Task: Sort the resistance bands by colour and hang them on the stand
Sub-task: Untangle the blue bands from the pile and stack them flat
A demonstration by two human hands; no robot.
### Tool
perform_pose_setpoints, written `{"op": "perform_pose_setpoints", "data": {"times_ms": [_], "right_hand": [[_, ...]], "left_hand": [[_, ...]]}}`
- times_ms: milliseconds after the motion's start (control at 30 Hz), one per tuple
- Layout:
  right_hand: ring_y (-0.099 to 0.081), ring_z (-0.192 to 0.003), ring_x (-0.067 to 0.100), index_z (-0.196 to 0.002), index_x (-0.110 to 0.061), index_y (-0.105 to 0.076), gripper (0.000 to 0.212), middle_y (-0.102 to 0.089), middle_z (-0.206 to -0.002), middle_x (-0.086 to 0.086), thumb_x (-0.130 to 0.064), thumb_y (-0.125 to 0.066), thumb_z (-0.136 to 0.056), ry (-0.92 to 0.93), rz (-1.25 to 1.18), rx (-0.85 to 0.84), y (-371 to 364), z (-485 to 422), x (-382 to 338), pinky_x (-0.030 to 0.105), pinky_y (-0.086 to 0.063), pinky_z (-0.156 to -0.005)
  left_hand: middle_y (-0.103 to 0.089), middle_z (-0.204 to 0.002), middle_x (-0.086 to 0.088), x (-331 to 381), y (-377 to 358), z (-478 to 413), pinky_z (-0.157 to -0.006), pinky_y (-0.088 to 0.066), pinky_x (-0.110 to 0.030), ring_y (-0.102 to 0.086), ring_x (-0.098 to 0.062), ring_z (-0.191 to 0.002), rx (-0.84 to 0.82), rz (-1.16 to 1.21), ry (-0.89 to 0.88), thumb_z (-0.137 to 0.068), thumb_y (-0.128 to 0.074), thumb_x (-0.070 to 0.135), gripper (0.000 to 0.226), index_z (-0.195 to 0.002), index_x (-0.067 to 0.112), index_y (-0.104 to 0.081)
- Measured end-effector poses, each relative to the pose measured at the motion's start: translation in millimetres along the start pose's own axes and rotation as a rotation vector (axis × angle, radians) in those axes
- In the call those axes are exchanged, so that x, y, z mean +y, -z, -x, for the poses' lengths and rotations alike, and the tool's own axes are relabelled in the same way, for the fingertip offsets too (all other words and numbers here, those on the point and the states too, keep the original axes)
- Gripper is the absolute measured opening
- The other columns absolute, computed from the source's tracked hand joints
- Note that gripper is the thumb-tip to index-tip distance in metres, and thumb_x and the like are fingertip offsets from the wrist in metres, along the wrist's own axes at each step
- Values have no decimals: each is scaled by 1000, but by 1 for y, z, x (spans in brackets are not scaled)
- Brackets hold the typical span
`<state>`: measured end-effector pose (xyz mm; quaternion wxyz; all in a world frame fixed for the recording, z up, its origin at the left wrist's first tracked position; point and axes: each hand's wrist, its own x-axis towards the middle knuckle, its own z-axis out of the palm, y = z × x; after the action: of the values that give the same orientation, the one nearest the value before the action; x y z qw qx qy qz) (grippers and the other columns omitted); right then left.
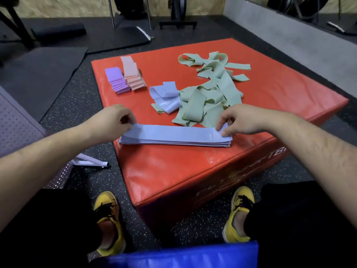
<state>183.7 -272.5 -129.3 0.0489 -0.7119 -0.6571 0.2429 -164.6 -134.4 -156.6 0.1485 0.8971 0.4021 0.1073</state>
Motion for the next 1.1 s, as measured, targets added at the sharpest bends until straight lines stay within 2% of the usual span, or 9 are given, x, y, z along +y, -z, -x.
{"op": "perform_pose_setpoints", "data": {"times_ms": [100, 200, 367, 500, 633, 700, 833, 1000, 1100], "right_hand": [[-55, -72, 8, -93, -25, -75, 14, -59, -79, -10, -22, -80, -81, 25, 94, 18, -6, -3, -2, 16, -42, -63], [-58, -96, 14, -95, -22, -76, 19, -61, -97, -7, -31, -80, -79, 91, 214, 45, -10, -6, -3, 34, -50, -89], [-54, -103, 10, -115, -33, -65, 52, -60, -109, -13, -50, -85, -70, 133, 236, 10, -17, -2, -15, 32, -47, -91], [-57, -106, 11, -122, -38, -60, 61, -62, -117, -14, -51, -85, -68, 124, 282, 28, -23, -5, -15, 32, -48, -91], [-58, -106, 11, -119, -40, -59, 56, -63, -117, -15, -53, -81, -70, 137, 305, 45, -25, -6, -12, 35, -50, -92], [-57, -107, 10, -120, -39, -59, 55, -62, -118, -15, -55, -79, -71, 143, 328, 44, -24, -5, -13, 35, -49, -92], [-50, -99, 7, -118, -36, -60, 51, -56, -110, -15, -66, -69, -77, 162, 362, 97, -15, -8, -25, 33, -47, -85], [-49, -97, 7, -118, -36, -60, 36, -57, -116, -13, -57, -61, -89, 216, 282, 196, -9, -37, -53, 31, -43, -80], [-51, -109, 12, -120, -34, -62, 32, -57, -119, -9, -51, -58, -93, 236, 280, 213, -10, -64, -66, 37, -47, -89]], "left_hand": [[-59, -97, -5, -3, -4, 0, -87, -45, -31, -57, -23, -91, 19, -79, -102, -82, -58, 2, 20, -92, 12, -72], [-63, -113, -4, 3, -7, 1, -95, -46, -44, -59, -30, -106, -27, -158, -186, -75, -49, 24, 34, -101, 19, -70], [-60, -130, 7, 19, -12, -4, -104, -42, -36, -53, -14, -121, -200, -182, -276, -76, -51, 71, 68, -130, 31, -60], [-60, -122, 6, 19, -18, -10, -97, -40, -26, -55, -15, -112, -251, -93, -235, -82, -74, 52, 56, -132, 33, -58], [-57, -116, 8, 19, -18, -13, -80, -32, -7, -51, -9, -103, -260, -61, -248, -82, -78, 41, 53, -131, 32, -59], [-57, -116, 9, 20, -18, -14, -84, -35, -10, -49, -6, -101, -268, -70, -252, -81, -78, 43, 53, -130, 32, -59], [-56, -116, 10, 25, -15, -18, -97, -43, -26, -53, -7, -105, -262, -70, -247, -70, -60, 76, 72, -127, 31, -59], [-57, -123, 4, 35, -13, -45, -103, -41, -33, -54, -14, -115, -170, -48, -238, -79, -61, 69, 67, -130, 25, -59], [-57, -124, 0, 35, -17, -69, -103, -42, -39, -54, -19, -117, -137, -57, -210, -85, -66, 56, 56, -129, 23, -59]]}}
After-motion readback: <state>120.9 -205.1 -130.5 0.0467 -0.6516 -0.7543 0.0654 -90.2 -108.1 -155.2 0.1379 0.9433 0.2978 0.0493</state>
